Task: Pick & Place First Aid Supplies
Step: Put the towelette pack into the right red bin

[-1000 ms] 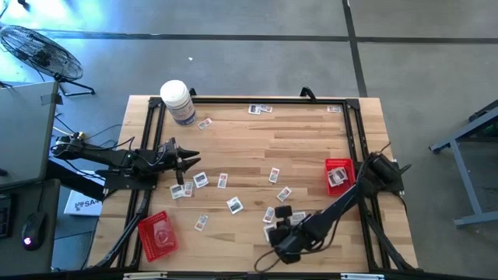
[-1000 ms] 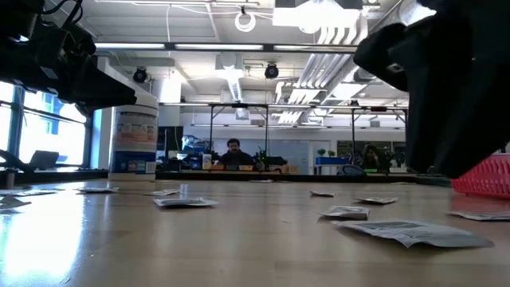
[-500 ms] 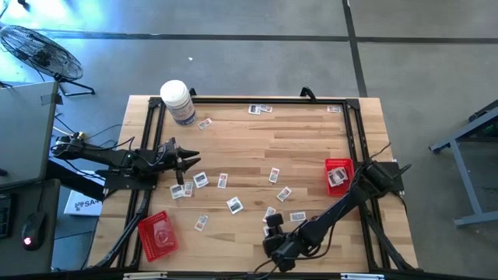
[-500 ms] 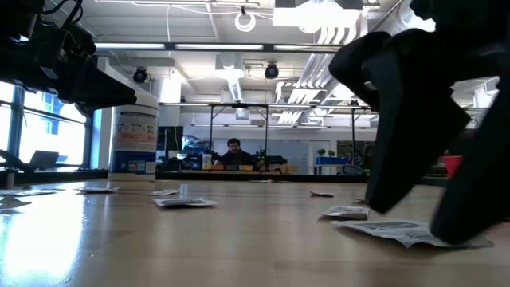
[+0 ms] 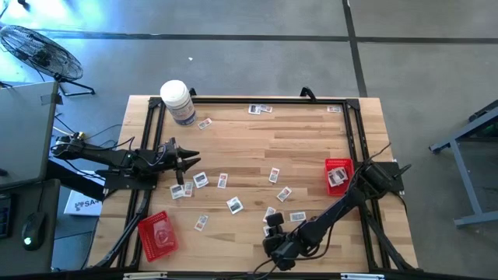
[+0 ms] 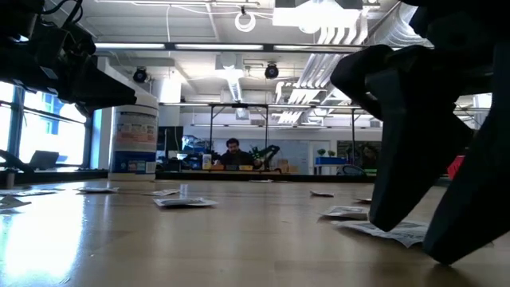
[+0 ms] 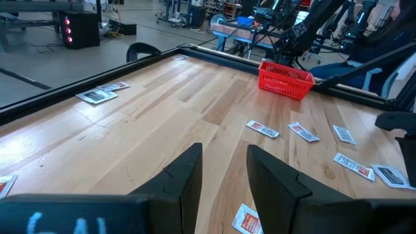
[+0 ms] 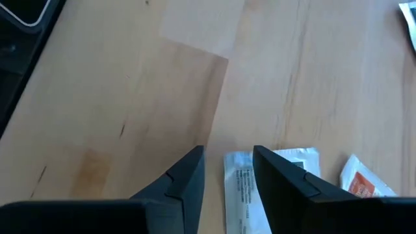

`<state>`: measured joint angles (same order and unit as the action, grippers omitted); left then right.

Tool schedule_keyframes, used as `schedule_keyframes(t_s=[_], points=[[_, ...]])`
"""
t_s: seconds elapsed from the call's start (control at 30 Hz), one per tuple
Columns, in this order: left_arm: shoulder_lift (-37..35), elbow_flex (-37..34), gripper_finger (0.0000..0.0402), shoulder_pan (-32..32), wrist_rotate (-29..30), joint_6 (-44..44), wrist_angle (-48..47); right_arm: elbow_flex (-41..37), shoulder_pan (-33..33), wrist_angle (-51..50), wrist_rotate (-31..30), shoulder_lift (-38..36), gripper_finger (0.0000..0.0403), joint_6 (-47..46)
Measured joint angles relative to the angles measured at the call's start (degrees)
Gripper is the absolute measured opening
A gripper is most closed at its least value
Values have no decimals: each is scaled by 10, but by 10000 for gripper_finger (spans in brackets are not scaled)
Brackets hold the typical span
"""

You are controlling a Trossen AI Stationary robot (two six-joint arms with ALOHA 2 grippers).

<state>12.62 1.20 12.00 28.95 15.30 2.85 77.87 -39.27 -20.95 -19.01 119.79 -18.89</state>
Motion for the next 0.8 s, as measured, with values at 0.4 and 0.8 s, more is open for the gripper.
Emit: schedule_keyframes(t_s=[0.4, 0.8], points=[[0, 0, 119, 0, 0, 0, 0, -71, 17, 76, 24, -6, 123, -21], [0, 0, 119, 0, 0, 0, 0, -107, 21, 121, 19, -7, 65, -32]])
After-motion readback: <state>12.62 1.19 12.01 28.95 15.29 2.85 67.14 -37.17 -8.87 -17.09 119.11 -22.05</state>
